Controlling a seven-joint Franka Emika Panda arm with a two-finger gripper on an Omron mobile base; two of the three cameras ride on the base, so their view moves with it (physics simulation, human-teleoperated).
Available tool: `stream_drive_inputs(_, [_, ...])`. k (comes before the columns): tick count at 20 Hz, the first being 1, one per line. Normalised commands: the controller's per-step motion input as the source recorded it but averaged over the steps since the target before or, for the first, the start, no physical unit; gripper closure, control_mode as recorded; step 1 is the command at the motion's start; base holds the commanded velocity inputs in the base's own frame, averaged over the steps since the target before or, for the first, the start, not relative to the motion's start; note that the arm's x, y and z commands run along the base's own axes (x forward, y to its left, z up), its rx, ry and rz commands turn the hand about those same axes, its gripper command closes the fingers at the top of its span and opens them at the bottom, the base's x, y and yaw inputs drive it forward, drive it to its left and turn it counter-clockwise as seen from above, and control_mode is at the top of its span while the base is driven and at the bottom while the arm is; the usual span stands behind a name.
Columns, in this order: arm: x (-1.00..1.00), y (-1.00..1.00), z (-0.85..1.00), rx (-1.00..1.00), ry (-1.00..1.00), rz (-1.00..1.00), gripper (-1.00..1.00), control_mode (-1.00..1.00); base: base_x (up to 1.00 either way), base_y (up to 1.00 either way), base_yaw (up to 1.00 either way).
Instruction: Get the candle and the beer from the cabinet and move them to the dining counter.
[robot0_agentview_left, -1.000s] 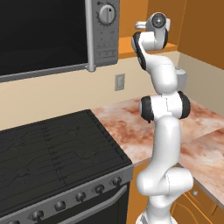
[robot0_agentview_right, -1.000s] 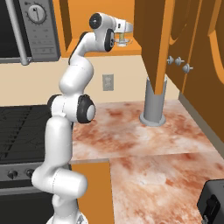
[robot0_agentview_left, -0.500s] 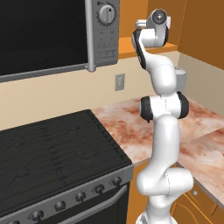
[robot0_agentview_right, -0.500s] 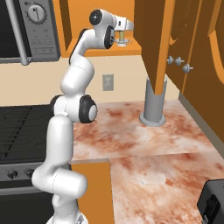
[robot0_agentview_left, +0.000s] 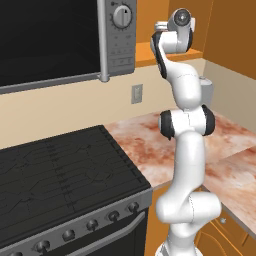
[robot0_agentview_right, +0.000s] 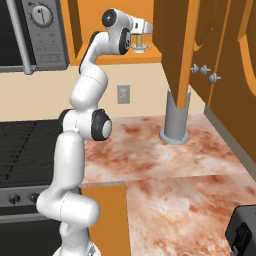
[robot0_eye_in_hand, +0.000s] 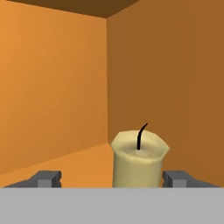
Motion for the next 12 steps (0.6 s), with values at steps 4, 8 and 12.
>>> stream_drive_inputs(4, [0.0, 0.0, 0.0, 0.0, 0.0, 0.0, 1.0, -1.0, 0.0, 0.0, 0.0])
stream_drive_inputs(8, [0.0, 0.0, 0.0, 0.0, 0.0, 0.0, 1.0, -1.0, 0.0, 0.0, 0.0])
stream_drive_inputs(12, [0.0, 0.0, 0.0, 0.0, 0.0, 0.0, 1.0, -1.0, 0.0, 0.0, 0.0])
